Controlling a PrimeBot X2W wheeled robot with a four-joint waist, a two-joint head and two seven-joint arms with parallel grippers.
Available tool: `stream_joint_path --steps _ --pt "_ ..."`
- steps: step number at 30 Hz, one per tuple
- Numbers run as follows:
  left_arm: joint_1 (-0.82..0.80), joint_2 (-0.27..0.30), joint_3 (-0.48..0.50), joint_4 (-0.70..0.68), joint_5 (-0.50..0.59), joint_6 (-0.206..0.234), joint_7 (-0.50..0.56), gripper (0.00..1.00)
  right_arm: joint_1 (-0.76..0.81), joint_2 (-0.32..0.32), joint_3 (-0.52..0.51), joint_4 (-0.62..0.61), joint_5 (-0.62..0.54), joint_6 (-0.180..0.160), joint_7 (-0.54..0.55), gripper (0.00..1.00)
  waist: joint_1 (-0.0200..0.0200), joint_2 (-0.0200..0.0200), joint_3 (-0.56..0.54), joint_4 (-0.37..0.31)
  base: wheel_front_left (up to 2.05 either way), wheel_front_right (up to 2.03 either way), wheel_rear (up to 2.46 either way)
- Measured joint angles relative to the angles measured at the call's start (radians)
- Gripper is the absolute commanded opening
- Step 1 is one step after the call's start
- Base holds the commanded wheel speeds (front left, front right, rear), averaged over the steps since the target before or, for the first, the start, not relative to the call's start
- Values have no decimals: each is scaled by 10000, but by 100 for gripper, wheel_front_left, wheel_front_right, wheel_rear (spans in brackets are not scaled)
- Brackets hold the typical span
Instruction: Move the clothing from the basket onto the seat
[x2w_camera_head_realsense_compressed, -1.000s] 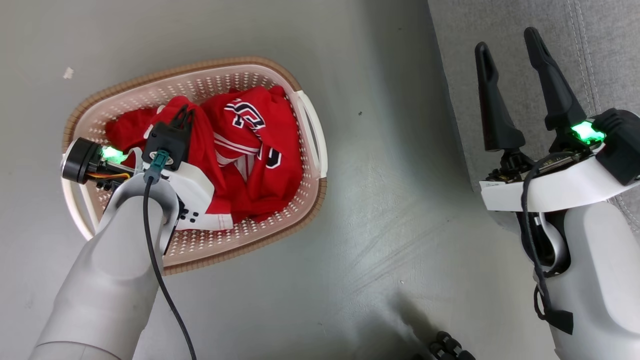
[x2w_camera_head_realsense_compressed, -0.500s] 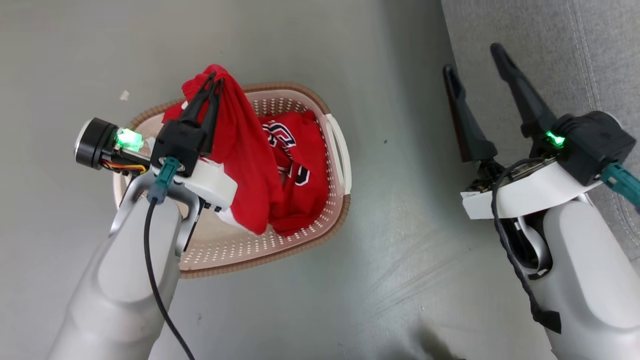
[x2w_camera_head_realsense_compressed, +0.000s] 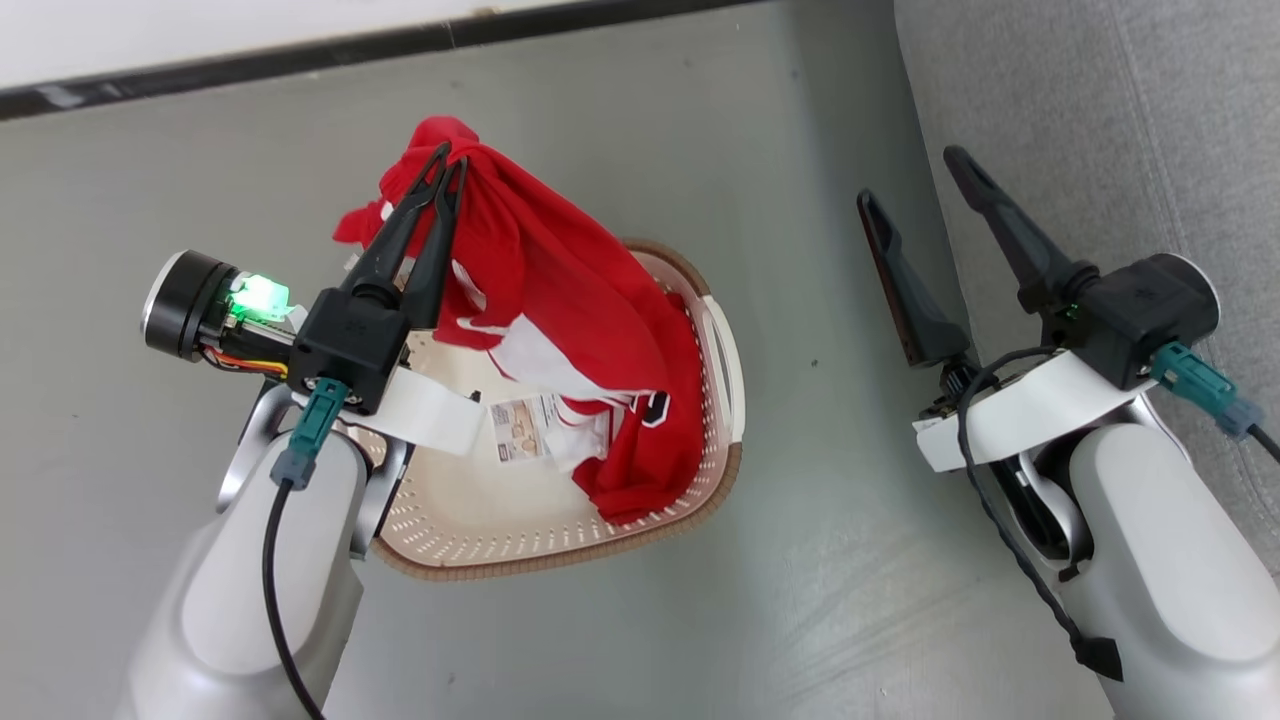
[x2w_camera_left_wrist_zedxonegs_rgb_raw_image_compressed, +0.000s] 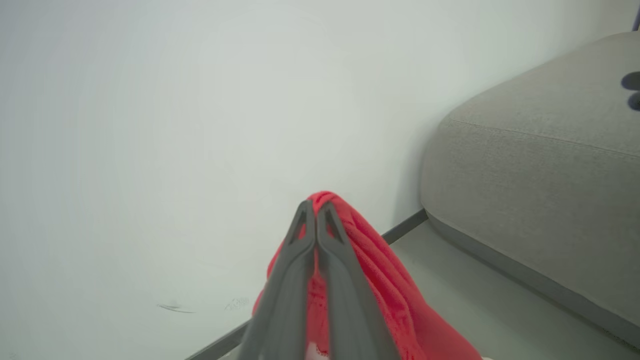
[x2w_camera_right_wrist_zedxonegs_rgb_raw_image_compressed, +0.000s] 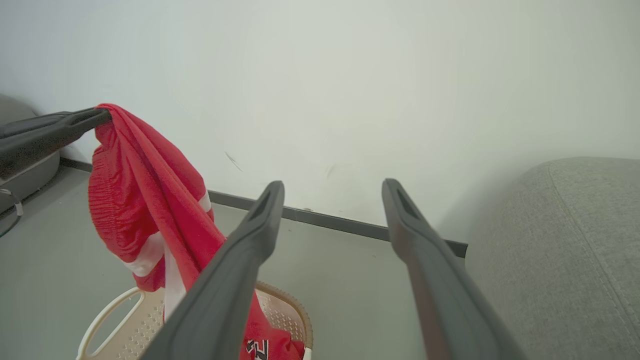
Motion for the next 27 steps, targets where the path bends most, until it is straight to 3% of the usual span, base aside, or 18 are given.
stream_joint_path --steps 8,16,27 --pt "159 374 -221 -602 2 -391 0 0 131 -483 665 307 0 0 0 100 0 0 -888 279 0 0 0" --pt "139 405 -472 -917 2 -719 0 0 241 -911 1442 637 2 0 0 100 0 0 -1800 487 0 0 0" --pt "51 107 -1101 -913 -50 -1158 2 0 535 -924 3787 899 602 0 2 100 -1 0 -3076 707 0 0 0"
